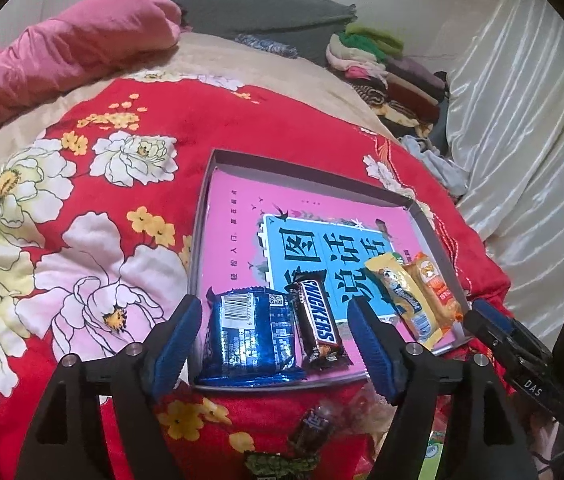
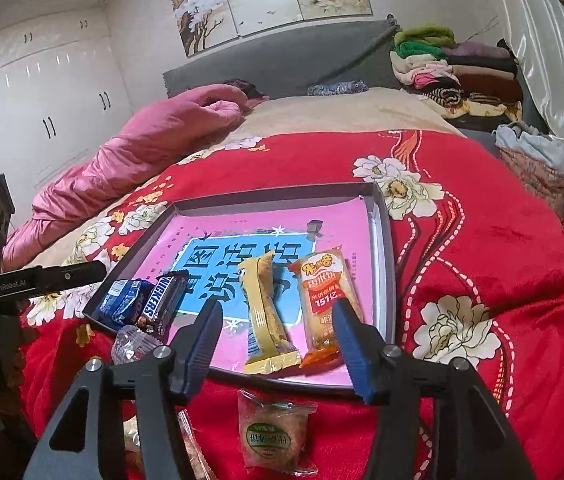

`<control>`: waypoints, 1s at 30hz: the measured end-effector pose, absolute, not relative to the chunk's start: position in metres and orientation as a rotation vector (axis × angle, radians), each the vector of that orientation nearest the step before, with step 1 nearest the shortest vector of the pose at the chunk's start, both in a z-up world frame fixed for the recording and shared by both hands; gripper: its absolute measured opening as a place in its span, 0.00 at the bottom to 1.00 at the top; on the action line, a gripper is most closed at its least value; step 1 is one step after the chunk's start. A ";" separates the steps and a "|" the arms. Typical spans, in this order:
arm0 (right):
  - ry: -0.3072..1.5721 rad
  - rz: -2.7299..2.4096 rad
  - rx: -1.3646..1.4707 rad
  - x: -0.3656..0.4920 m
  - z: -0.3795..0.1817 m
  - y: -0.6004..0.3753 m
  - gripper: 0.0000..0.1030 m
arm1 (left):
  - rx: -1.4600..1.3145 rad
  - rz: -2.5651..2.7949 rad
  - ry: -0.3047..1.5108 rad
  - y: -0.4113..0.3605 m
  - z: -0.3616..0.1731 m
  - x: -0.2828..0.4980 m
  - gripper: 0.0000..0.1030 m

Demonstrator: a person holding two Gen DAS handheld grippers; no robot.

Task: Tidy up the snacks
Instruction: 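Withdraw both open tools from the tray toward the remaining snacks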

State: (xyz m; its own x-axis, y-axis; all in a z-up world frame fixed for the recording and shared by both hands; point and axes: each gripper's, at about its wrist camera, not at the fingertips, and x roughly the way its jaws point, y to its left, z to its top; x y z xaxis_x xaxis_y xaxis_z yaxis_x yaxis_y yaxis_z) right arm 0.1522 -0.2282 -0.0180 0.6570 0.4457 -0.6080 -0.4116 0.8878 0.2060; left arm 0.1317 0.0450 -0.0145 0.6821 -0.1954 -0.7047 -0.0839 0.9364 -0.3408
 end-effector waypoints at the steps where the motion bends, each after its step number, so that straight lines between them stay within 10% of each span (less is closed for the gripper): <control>1: 0.700 0.486 0.049 0.152 -0.018 -0.228 0.56 | -0.366 -0.066 0.822 0.045 -0.014 0.131 0.76; 30: 0.644 0.481 0.013 0.138 -0.006 -0.232 0.76 | -0.296 -0.101 0.832 0.033 -0.006 0.100 0.79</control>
